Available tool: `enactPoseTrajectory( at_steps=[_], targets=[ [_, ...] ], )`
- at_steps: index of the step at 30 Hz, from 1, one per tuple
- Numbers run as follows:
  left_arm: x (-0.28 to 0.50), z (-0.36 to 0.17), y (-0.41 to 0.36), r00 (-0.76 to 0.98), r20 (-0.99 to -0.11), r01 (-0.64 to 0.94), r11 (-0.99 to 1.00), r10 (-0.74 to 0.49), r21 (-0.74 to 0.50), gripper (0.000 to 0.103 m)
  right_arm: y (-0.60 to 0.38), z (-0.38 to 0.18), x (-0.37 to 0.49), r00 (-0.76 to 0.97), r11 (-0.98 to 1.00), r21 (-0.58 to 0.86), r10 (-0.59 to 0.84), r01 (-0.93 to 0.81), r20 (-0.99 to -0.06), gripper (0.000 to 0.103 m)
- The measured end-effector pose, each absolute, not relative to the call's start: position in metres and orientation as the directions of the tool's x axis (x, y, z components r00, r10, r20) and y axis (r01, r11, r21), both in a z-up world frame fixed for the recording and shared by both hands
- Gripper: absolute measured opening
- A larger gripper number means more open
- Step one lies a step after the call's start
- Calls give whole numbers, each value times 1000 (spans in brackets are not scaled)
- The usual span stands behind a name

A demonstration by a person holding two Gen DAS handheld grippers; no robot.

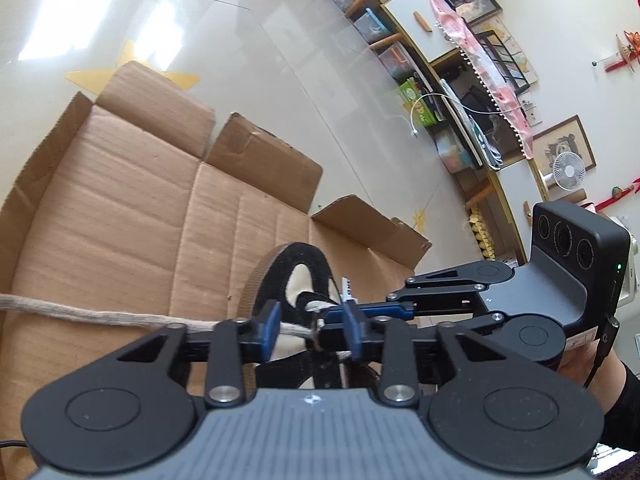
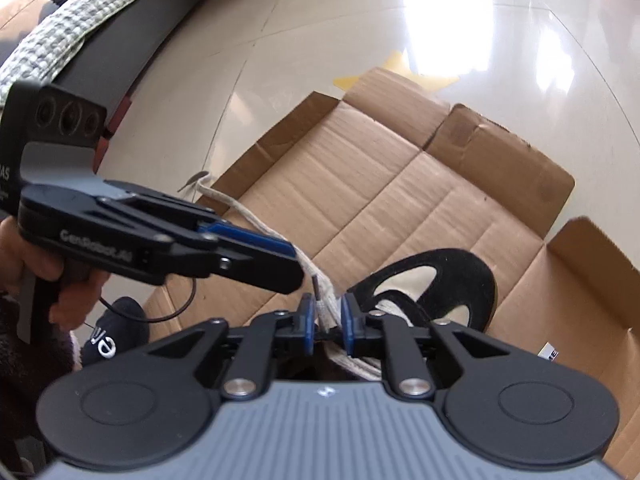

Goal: Lace up shoes with both hands
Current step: 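Grasp the lace tip at the eyelet with the left gripper while the right gripper releases, then pull the lace through the eyelet with the left gripper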

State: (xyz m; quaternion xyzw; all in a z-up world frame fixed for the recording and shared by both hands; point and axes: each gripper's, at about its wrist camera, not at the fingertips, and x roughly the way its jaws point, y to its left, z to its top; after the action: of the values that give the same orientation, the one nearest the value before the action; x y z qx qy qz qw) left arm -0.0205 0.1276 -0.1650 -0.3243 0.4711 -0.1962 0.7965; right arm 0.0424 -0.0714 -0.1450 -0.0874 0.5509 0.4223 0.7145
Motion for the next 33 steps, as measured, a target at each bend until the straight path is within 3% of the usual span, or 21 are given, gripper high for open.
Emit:
enactPoseTrajectory(
  at_steps=[4, 13, 15, 17, 18, 21, 26, 33],
  targets=[
    [-23, -174, 128, 422, -639, 20, 711, -643, -703, 38, -79, -146, 46, 50, 662, 370, 524, -652, -851, 16],
    [-13, -198, 109, 392, -570, -15, 615, -722, -788, 37, -90, -139, 50, 108, 702, 361, 528, -614, -842, 17],
    [-11, -202, 108, 393, -575, -37, 613, -717, -790, 19, -91, -137, 49, 116, 704, 352, 524, -617, -844, 18],
    [-11, -206, 109, 397, -572, -59, 602, -718, -796, 17, -94, -134, 45, 129, 710, 324, 504, -625, -854, 23],
    [-11, -207, 110, 399, -569, -67, 597, -719, -800, 9, -94, -133, 42, 136, 711, 303, 489, -635, -862, 25],
    [-11, -193, 104, 418, -591, 1, 651, -690, -759, 1, -91, -123, 27, 163, 678, 199, 431, -708, -887, 28],
    [-16, -163, 90, 433, -710, 154, 822, -555, -549, 1, -85, -117, -5, 134, 561, 114, 381, -820, -915, 29],
    [-31, -113, 61, 496, -806, 482, 875, -324, -54, 1, -88, -124, -22, 170, 544, 58, 360, -837, -917, 30]
  ],
)
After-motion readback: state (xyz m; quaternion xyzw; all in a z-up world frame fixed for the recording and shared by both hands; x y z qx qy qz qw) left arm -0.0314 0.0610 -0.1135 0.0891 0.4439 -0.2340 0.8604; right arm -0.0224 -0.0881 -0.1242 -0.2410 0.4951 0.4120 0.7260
